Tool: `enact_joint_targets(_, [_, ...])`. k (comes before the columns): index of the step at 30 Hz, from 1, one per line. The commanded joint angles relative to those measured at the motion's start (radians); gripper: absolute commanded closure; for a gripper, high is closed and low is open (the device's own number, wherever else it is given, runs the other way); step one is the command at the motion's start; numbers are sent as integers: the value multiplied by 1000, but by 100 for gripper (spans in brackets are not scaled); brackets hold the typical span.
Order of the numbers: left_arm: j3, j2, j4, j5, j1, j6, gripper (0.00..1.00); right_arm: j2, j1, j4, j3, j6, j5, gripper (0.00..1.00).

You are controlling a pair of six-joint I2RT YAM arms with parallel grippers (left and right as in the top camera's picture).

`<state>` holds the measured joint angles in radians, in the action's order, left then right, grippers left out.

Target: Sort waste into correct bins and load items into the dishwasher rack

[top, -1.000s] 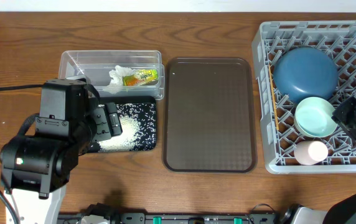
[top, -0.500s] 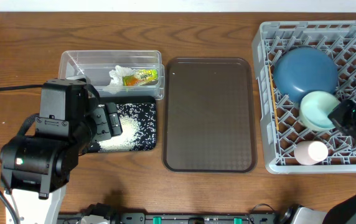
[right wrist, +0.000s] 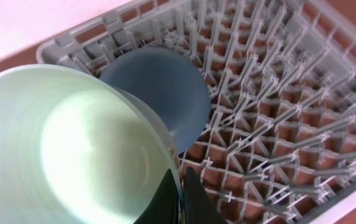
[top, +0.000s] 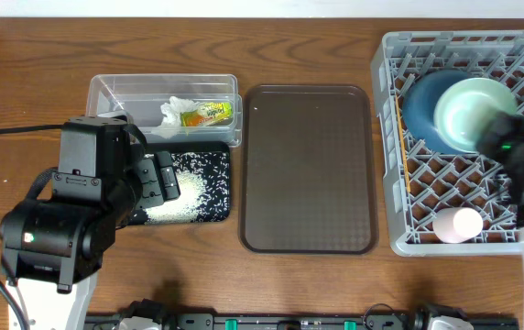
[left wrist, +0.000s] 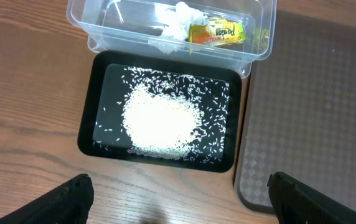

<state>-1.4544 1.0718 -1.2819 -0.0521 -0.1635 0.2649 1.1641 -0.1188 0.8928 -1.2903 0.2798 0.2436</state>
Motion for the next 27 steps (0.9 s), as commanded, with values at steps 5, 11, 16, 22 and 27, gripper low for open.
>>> enact_joint_targets(5, [-6,0,-1,-9,6,2,8,55,390,9,-7,-42,669,98])
enact_joint_targets(11, [-6,0,-1,-9,6,2,8,177,582,49,-6,-8,985,99])
enact_joint_targets(16, [-6,0,-1,-9,6,2,8,307,599,146,-6,126,1093,99])
enact_joint_targets(22, [-6,0,-1,-9,6,2,8,422,595,282,-5,328,1164,99])
enact_joint_targets(27, [-6,0,-1,-9,6,2,8,469,561,295,20,372,1079,99])
